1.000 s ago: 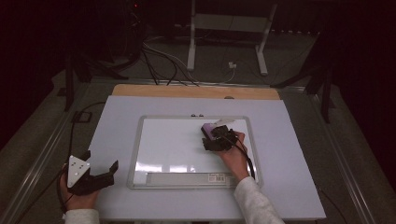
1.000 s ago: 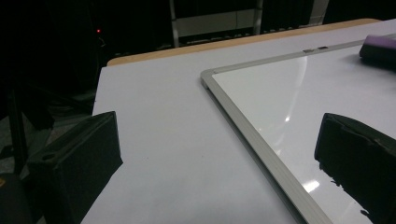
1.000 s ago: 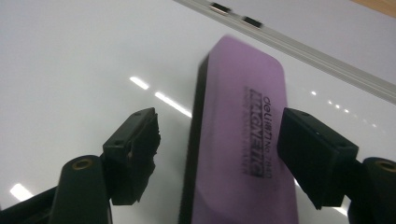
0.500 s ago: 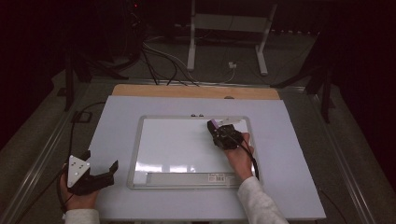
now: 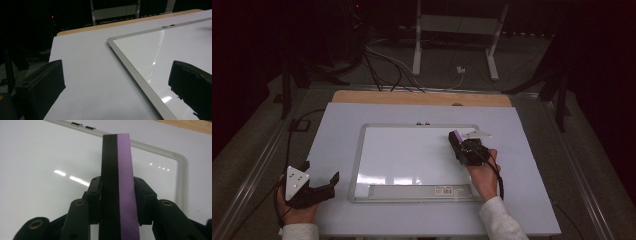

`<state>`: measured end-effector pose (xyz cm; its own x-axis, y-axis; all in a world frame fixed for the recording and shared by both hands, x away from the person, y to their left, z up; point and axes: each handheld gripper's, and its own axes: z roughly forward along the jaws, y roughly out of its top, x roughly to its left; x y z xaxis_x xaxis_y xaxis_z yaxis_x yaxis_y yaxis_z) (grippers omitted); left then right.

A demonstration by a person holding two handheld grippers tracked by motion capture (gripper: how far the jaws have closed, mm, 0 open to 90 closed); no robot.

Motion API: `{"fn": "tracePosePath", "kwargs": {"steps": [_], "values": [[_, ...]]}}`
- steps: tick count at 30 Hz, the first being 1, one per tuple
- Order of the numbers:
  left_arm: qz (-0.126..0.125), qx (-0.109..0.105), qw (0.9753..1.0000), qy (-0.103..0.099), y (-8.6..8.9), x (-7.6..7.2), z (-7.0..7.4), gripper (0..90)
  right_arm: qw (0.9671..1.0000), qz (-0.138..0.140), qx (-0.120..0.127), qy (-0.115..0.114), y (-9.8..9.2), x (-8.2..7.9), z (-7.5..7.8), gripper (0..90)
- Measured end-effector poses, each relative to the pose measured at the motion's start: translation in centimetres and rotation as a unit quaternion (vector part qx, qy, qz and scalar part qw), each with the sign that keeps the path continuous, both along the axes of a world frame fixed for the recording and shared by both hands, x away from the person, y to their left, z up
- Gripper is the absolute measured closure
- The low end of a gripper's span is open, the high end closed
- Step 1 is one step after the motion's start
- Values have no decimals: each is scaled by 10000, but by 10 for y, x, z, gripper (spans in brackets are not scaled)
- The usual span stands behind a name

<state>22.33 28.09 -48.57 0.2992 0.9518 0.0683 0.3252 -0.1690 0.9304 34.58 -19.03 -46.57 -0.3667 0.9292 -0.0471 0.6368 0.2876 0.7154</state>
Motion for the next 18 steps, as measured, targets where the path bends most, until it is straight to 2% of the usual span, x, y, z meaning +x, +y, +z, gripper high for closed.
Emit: {"fn": "tracePosePath", "kwargs": {"steps": [15, 18], "values": [[10, 20, 10000, 11, -2, -1, 0, 13, 9991, -366, 189, -72, -41, -41, 4, 626], [-5, 33, 10000, 9, -3, -1, 0, 13, 9991, -386, 152, -51, -45, -50, 1, 626]]}}
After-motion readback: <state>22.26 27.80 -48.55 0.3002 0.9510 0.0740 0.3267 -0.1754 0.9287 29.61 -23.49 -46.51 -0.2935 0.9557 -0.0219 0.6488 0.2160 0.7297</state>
